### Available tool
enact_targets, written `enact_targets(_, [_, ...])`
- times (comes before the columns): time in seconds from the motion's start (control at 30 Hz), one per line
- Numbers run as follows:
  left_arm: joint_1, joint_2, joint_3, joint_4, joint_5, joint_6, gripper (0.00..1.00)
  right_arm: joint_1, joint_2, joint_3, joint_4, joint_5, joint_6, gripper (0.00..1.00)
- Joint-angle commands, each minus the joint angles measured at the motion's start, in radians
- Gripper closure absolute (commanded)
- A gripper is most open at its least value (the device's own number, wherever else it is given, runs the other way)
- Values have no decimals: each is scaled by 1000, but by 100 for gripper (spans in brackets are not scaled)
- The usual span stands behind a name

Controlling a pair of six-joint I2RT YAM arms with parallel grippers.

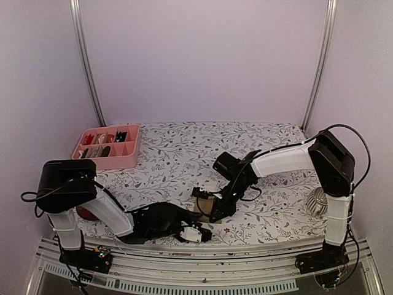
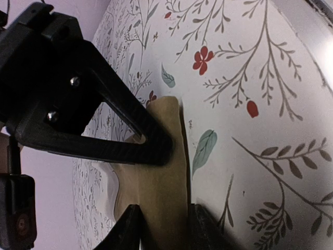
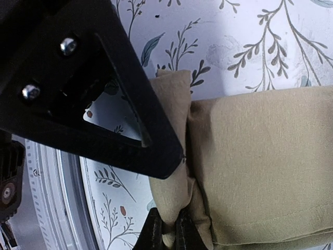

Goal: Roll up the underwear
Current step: Roll the underwear at the center of the board.

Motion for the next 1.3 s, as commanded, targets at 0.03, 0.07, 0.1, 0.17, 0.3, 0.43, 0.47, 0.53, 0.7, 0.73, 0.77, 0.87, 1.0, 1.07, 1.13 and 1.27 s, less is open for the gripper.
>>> enact_targets(0.03, [-12, 51, -9, 16, -37, 24, 77, -6, 51, -7, -59, 34, 1, 95])
enact_targets(0.07, [-13, 49, -12, 13, -33, 21, 84, -7, 51, -6, -59, 37, 1, 95])
enact_targets(0.1, [-14, 47, -13, 8, -31, 17, 93, -10, 50, -5, -60, 39, 1, 95])
enact_targets(0.17, [-17, 41, -13, -14, -21, 3, 100, -12, 48, 0, -60, 42, 5, 95])
enact_targets(0.3, [-17, 29, 6, -115, 11, -51, 100, -12, 18, 7, -53, 56, 21, 92])
enact_targets(0.43, [1, 12, 46, -259, 63, -120, 100, -5, -101, -31, 3, 153, 89, 64])
enact_targets(0.47, [10, 7, 64, -307, 83, -141, 100, -3, -134, -48, 24, 206, 109, 57])
enact_targets(0.53, [30, 0, 98, -394, 123, -189, 100, 0, -203, -82, 61, 310, 173, 45])
enact_targets(0.7, [99, -17, 161, -584, 243, -282, 100, 50, -408, -245, 170, 540, 264, 30])
enact_targets(0.73, [113, -19, 173, -614, 271, -299, 100, 65, -447, -276, 190, 590, 279, 28])
enact_targets(0.77, [131, -21, 190, -651, 305, -319, 100, 82, -489, -303, 206, 638, 288, 26])
enact_targets(0.87, [189, -12, 252, -768, 414, -370, 100, 145, -600, -384, 269, 772, 310, 23])
enact_targets(1.0, [265, 15, 343, -889, 557, -411, 100, 224, -710, -484, 378, 895, 300, 22])
enact_targets(1.07, [297, 37, 388, -948, 641, -422, 100, 256, -747, -511, 413, 910, 281, 22])
enact_targets(1.13, [327, 70, 449, -1030, 728, -426, 100, 290, -769, -527, 442, 915, 258, 22])
enact_targets(1.27, [385, 169, 579, -1185, 853, -428, 100, 388, -759, -550, 508, 994, 172, 22])
